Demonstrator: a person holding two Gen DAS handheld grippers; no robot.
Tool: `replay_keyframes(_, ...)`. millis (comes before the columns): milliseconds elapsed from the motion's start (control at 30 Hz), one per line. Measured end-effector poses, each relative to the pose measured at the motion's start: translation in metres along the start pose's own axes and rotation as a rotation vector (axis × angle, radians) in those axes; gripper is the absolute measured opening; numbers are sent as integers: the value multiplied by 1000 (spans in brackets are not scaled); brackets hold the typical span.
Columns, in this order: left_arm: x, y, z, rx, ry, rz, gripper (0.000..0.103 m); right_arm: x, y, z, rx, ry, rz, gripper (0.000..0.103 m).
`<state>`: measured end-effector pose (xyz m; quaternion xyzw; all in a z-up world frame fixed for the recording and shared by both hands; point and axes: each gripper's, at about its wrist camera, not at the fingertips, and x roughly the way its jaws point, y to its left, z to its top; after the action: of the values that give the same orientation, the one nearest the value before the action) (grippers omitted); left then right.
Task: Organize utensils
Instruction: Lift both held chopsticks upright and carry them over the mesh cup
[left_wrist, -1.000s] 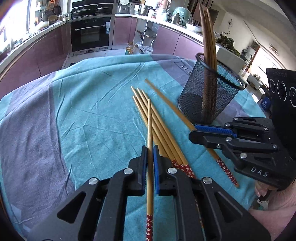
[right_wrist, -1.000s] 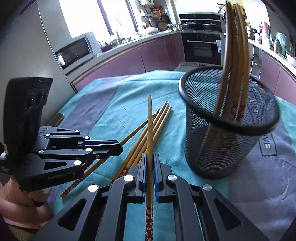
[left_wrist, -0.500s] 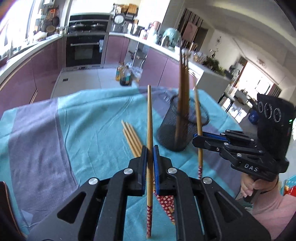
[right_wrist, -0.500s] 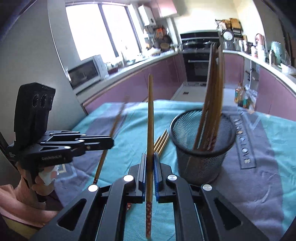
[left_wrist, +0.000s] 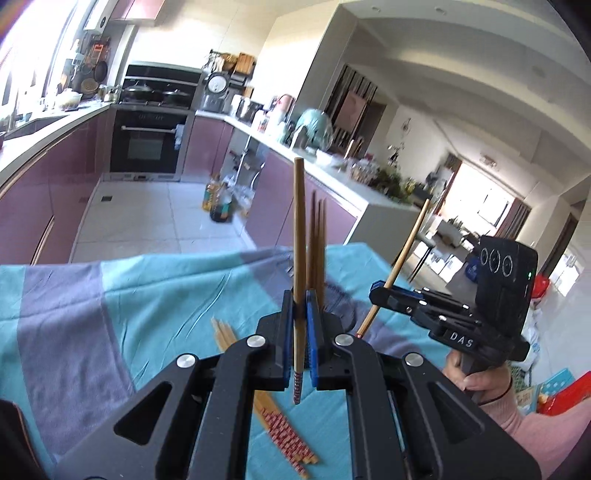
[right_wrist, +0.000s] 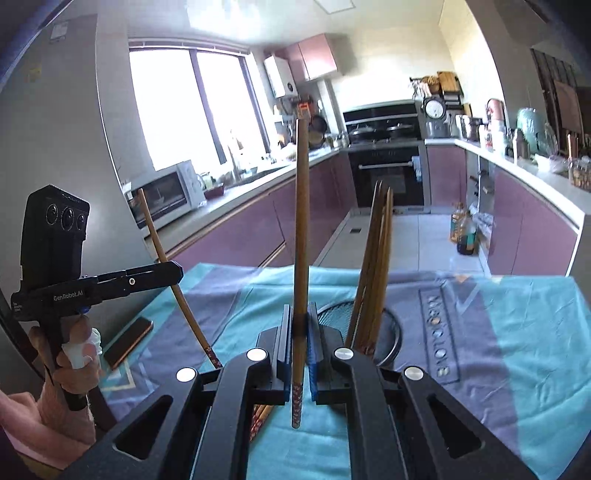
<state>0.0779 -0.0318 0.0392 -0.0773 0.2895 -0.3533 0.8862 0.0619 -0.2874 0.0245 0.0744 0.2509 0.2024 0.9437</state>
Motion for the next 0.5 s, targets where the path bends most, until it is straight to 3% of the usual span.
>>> replay_keyframes(333,17,-29,46,22,-55,-54,7,-14,-9,31,-18,-81,-35,6)
replay_keyframes(500,30,-41,62,51,-55,-35,7,-7,-18,40,-17,-96,-57,6)
